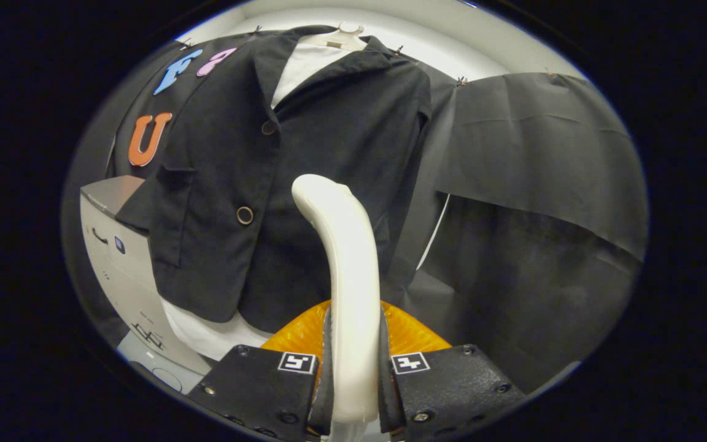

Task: Iron the clothes twice with a garment steamer, once on the left side and once on the right side.

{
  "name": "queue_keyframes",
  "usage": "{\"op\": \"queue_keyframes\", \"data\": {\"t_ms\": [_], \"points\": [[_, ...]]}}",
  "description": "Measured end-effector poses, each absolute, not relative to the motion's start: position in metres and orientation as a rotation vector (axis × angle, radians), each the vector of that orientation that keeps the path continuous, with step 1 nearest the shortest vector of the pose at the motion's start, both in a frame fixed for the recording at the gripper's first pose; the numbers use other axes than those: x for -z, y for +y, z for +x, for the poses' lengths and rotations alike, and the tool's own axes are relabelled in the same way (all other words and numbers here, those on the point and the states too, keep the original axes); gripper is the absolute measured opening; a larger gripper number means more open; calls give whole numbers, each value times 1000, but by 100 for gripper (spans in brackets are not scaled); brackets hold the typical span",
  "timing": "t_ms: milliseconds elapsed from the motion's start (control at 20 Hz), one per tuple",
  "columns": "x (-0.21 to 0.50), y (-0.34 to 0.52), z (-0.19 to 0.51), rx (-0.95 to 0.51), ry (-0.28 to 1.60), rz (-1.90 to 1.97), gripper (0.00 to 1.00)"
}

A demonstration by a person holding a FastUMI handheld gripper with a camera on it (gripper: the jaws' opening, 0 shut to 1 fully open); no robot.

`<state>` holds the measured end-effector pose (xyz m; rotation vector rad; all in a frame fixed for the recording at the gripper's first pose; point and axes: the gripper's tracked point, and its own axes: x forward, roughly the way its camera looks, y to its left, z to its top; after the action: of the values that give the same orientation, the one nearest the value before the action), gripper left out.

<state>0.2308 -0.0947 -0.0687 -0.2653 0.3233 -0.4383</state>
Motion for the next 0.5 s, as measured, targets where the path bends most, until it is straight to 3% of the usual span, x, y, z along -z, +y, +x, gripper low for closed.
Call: {"op": "queue_keyframes", "data": {"t_ms": [500], "points": [[103, -79, 229, 426, 430, -284, 32]]}}
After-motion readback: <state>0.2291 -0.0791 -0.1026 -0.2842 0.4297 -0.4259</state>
